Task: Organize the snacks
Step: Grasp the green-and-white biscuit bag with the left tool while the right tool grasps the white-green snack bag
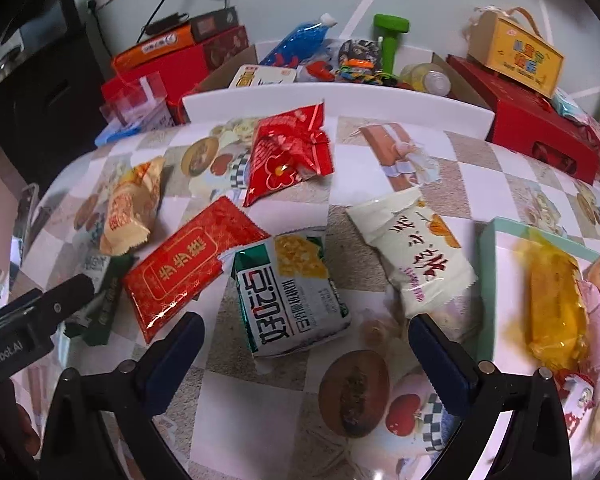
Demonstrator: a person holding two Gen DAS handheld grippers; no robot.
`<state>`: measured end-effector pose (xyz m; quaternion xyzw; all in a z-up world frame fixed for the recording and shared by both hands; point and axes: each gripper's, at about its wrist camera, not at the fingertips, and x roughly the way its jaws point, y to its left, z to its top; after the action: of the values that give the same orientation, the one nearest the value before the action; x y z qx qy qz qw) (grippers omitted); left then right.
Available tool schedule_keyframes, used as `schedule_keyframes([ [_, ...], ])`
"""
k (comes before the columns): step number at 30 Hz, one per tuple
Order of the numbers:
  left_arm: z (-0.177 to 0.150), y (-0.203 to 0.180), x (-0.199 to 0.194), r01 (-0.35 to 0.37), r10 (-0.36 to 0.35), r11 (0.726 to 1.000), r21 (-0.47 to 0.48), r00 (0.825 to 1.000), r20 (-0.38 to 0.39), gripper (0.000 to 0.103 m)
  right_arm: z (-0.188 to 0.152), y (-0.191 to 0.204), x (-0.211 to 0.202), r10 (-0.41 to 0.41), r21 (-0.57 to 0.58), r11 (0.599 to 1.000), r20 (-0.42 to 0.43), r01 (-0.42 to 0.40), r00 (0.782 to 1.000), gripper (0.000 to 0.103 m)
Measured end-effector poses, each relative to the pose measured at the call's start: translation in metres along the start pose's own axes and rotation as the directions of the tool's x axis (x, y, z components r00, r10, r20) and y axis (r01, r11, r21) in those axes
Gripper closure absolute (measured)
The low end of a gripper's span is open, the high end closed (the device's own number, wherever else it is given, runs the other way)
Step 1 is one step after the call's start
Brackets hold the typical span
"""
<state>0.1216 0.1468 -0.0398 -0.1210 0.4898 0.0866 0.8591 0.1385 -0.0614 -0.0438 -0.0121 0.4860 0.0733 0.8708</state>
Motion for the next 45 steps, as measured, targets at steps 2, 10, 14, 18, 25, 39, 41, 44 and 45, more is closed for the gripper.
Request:
schedule_keyframes([
  [2,0.000,0.000,0.005,-0.007,0.007,1.000,-0.005,1.000,-0.007,0.002,0.000,0.004,0.003,-0.003,-0.020,1.000,0.001,0.004,1.000,0.000],
  [10,-0.003,-0.003,0.019,-0.029,0.030,1.000,0.012,0.999,-0.040,0.004,0.001,0.012,0.016,-0.009,-0.063,0.998,0.002,0.009,1.000,0.006],
  [14,-0.003,0.000,0.023,-0.014,0.013,1.000,-0.014,0.998,-0.053,0.023,0.002,0.012,0.019,-0.024,-0.063,0.998,0.002,0.024,1.000,0.032],
  [18,-0.004,-0.001,0.023,-0.020,0.020,1.000,-0.009,0.998,-0.057,0.036,0.002,0.011,0.019,-0.022,-0.055,0.998,0.009,0.022,1.000,0.043],
  [25,-0.006,-0.008,0.020,0.008,-0.006,1.000,0.030,0.998,-0.069,0.062,-0.001,0.013,0.014,-0.020,-0.063,0.998,0.016,0.021,1.000,0.049],
  [39,-0.013,0.003,-0.005,0.061,-0.066,0.996,-0.057,0.995,-0.072,0.062,-0.007,0.010,-0.017,0.010,-0.003,1.000,0.048,-0.010,0.999,0.049],
  [41,-0.013,0.003,-0.011,0.069,-0.073,0.996,-0.060,0.996,-0.058,0.062,-0.008,0.009,-0.024,0.014,0.007,1.000,0.055,-0.015,0.998,0.049],
  [44,-0.012,0.000,-0.022,0.077,-0.079,0.995,-0.056,0.996,-0.041,0.062,-0.010,0.007,-0.035,0.020,0.022,1.000,0.069,-0.022,0.997,0.049],
  [45,-0.010,0.000,-0.024,0.080,-0.082,0.995,-0.055,0.996,-0.037,0.062,-0.011,0.007,-0.039,0.021,0.026,0.999,0.074,-0.023,0.997,0.049],
])
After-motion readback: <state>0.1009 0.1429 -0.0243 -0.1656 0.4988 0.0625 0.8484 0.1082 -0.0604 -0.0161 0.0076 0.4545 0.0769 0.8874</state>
